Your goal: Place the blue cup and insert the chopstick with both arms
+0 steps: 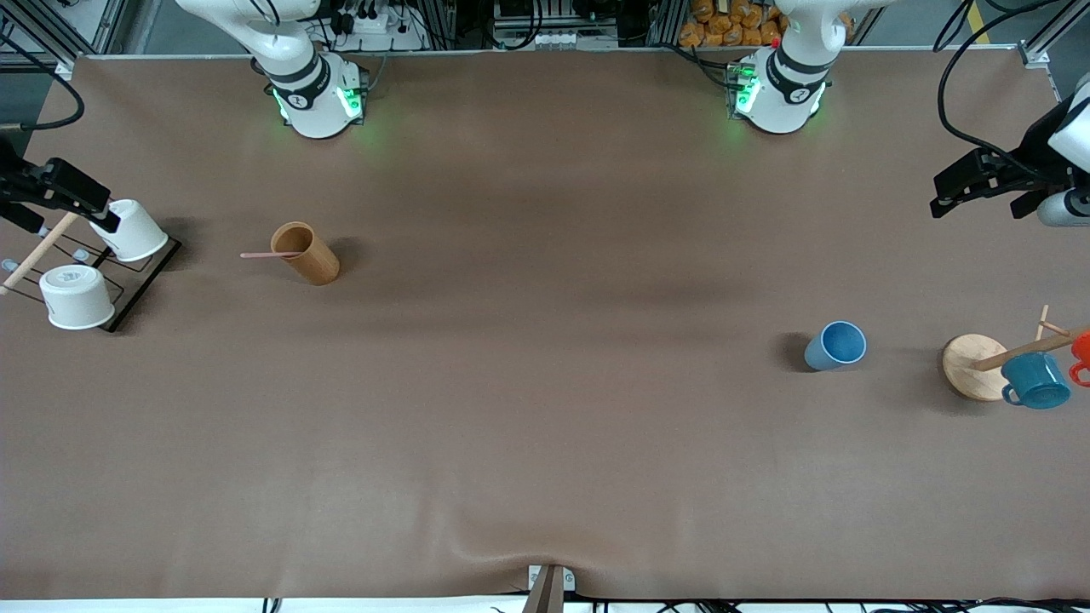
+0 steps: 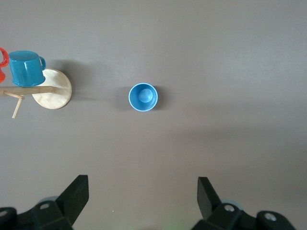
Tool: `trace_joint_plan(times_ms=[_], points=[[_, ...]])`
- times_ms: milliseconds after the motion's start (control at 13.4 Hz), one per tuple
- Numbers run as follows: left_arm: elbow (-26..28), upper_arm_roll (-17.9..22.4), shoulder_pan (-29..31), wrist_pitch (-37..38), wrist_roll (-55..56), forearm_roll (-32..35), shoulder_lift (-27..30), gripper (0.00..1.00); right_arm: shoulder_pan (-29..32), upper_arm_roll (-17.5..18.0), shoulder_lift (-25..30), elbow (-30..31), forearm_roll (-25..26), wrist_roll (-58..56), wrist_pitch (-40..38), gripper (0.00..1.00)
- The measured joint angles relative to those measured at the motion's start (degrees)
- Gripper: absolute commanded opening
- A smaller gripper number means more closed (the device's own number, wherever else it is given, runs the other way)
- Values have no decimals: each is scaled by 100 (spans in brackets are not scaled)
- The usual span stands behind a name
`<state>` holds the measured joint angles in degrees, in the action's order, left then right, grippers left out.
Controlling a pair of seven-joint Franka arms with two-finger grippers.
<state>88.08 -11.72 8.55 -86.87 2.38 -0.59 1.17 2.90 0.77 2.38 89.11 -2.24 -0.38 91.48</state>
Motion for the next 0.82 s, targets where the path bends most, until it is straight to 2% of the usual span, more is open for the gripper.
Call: trace_joint_plan(times_ms=[373,597,821], points=[[0,-3,0,77,-1,0,-2,100,1,13,-28,3,3,0,-19,100],[83,1,4,68,-1,7,-114,100,-33,53,-245,46,3,-1,-524,100],[732,7,110,-813,-1,130,-284,100,-113,81,-804,131,0,13,-652,100]])
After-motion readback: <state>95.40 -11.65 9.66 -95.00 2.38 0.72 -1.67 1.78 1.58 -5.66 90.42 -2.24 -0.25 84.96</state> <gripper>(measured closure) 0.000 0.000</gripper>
